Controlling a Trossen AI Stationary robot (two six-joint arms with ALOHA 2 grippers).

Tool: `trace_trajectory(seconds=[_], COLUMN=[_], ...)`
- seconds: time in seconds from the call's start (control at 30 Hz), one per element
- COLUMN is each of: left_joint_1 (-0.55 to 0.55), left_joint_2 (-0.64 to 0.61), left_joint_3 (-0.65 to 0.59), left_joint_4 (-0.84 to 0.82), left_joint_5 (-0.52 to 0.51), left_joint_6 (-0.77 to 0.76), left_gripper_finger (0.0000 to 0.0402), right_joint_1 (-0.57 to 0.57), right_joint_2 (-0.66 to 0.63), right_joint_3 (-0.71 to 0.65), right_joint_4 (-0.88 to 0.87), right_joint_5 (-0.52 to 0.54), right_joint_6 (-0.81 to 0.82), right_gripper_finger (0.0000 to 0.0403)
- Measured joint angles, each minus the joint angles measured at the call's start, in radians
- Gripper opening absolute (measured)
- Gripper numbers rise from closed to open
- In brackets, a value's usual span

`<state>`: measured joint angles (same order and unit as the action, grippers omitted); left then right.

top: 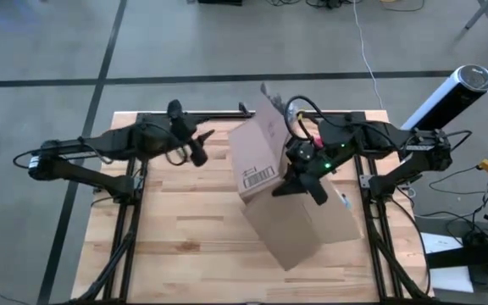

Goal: Unpack boxes
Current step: Break down the box using the red cutter

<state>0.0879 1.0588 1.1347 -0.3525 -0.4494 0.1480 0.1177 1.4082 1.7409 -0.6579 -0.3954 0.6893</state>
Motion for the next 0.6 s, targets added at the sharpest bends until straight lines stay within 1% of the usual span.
trace_trajectory(seconds=[0.1,0.17,0.4,0.5,0.6], left_joint_1=[-0.001,-0.002,0.007,0.032,0.077], left_joint_2=[-0.014,-0.008,0.030,0.035,0.035], left_joint_3=[0.000,0.000,0.000,0.000,0.000], left_joint_4=[0.070,0.093,0.167,0.151,0.150], left_joint_5=[0.153,0.217,0.243,0.244,0.286], left_joint_6=[0.054,0.091,0.105,0.095,0.051], left_gripper_finger=[0.0156,0.0160,0.0199,0.0215,0.0222], right_joint_1=[-0.002,-0.002,0.011,0.029,0.050], right_joint_2=[0.001,0.004,0.012,0.011,0.011], right_joint_3=[0.000,0.000,0.000,0.000,0.000], right_joint_4=[0.006,0.014,0.063,0.083,0.146], right_joint_5=[-0.031,-0.064,-0.199,-0.240,-0.290], right_joint_6=[-0.009,-0.015,-0.001,0.002,0.003], right_gripper_finger=[0.0001,0.0001,0.0000,0.0000,0.0000])
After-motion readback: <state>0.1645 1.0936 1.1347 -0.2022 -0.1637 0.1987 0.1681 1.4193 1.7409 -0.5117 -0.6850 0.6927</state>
